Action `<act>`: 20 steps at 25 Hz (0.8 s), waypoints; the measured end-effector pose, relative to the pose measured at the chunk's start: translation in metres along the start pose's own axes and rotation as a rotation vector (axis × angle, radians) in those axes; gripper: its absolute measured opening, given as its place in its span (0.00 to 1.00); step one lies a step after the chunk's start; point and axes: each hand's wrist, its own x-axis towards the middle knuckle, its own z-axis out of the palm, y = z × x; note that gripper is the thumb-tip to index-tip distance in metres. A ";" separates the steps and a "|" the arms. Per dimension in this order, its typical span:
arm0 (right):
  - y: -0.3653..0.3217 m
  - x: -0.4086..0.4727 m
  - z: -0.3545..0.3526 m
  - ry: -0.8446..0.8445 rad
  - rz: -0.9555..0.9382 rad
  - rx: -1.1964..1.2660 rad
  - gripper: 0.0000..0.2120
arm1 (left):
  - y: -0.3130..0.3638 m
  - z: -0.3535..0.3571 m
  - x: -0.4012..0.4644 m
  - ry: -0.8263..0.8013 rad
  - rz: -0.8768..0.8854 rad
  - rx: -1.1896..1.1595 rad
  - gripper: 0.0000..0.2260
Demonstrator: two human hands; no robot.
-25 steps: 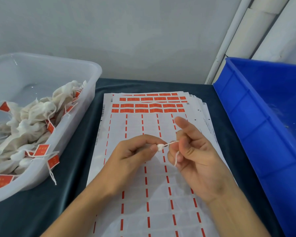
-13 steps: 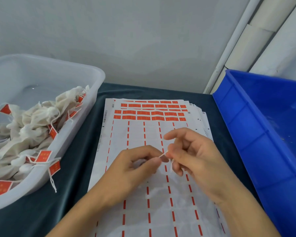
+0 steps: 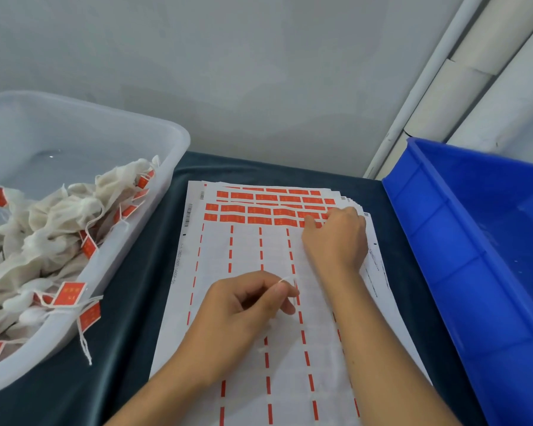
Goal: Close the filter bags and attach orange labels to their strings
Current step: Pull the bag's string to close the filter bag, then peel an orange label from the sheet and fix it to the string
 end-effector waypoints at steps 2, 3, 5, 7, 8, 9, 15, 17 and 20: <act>0.001 -0.002 0.005 0.028 0.006 0.025 0.21 | -0.002 0.001 0.002 0.006 -0.002 0.005 0.12; 0.001 -0.004 0.005 0.034 -0.002 0.024 0.21 | -0.003 0.001 0.002 0.009 -0.001 0.006 0.12; 0.002 -0.009 0.005 0.060 -0.043 0.001 0.23 | -0.003 0.002 0.002 0.013 -0.002 -0.002 0.13; 0.003 -0.015 0.003 0.093 -0.086 -0.023 0.24 | -0.004 0.002 0.003 0.013 -0.004 -0.014 0.15; 0.003 -0.017 0.003 0.091 -0.090 -0.019 0.25 | -0.005 0.002 0.003 0.014 -0.005 -0.016 0.15; 0.003 -0.017 0.002 0.077 -0.081 -0.007 0.24 | -0.006 0.003 0.003 0.015 -0.007 -0.013 0.15; 0.000 -0.012 -0.005 -0.018 0.001 0.097 0.17 | -0.008 0.004 0.004 0.000 -0.025 0.013 0.14; 0.001 -0.011 -0.007 -0.043 0.013 0.137 0.15 | -0.008 0.003 0.004 -0.005 -0.030 0.014 0.13; 0.005 -0.005 -0.014 -0.101 0.043 0.208 0.12 | -0.007 0.003 0.003 -0.012 -0.027 0.014 0.13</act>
